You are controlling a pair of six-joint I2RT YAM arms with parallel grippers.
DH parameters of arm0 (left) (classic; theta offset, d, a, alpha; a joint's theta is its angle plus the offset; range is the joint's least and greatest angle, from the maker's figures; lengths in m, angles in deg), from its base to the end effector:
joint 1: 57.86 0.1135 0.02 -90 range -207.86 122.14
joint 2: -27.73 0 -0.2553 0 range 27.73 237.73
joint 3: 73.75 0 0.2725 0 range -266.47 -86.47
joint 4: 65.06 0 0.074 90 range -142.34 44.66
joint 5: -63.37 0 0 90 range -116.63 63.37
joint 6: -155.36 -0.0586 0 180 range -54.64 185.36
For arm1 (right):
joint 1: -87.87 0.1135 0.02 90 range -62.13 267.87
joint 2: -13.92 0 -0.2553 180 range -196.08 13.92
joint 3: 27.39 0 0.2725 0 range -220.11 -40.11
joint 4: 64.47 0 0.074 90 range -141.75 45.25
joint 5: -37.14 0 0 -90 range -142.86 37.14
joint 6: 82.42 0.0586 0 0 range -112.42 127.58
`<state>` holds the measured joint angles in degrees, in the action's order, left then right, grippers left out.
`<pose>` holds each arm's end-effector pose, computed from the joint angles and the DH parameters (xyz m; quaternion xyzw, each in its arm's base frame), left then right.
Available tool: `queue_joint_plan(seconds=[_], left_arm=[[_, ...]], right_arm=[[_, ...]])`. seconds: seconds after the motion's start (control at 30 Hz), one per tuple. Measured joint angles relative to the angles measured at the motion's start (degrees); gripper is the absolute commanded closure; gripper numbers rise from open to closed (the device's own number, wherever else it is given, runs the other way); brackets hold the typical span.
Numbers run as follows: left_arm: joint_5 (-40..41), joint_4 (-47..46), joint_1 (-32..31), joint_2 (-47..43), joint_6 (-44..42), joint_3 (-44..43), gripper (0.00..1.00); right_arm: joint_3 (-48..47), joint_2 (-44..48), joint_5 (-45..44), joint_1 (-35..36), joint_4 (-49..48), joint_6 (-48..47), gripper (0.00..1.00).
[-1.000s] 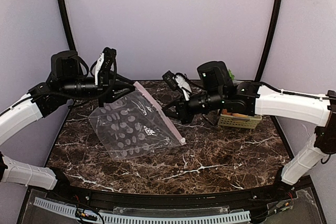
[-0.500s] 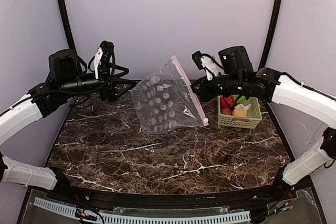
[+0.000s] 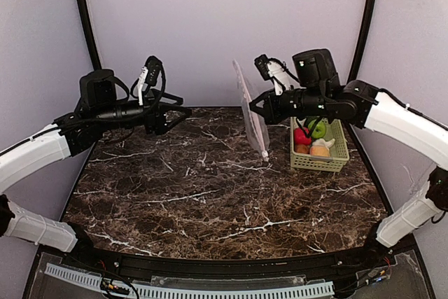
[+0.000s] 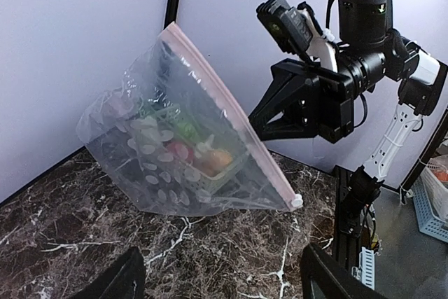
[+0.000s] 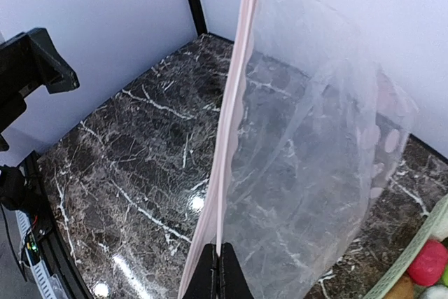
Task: Place the food in the zip-top bag and seal the zipper
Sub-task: Open the zipper food storage bag at the center of the board.
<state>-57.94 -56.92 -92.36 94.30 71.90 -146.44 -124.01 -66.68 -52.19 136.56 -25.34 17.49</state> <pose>0.2411 -0.2026 0.3724 0.3492 0.6270 -0.4163 0.5583 0.2386 0.2725 0.3885 -0.2801 0.7860 0.2740 0.4782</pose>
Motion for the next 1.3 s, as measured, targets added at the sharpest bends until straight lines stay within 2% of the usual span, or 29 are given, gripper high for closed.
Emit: queue_joint_plan(seconds=[0.3, 0.57, 0.93, 1.3], left_arm=[[-4.22, -3.67, 0.00, 5.18, 5.99, 0.76, 0.24], [-5.01, -4.00, 0.00, 9.27, 9.55, 0.79, 0.25], [-6.43, -5.31, -0.92, 11.91, 12.74, 0.81, 0.25], [-6.16, -4.33, -3.67, 15.45, 13.03, 0.79, 0.33]], right_arm=[[2.40, -11.37, 7.06, 2.75, -5.22, 6.82, 1.00], [2.82, -13.18, 10.01, 3.15, -11.10, 11.93, 1.00], [2.56, -15.02, 7.10, 5.84, -13.88, 13.77, 1.00], [1.14, -16.74, 3.54, 7.06, -13.55, 14.47, 1.00]])
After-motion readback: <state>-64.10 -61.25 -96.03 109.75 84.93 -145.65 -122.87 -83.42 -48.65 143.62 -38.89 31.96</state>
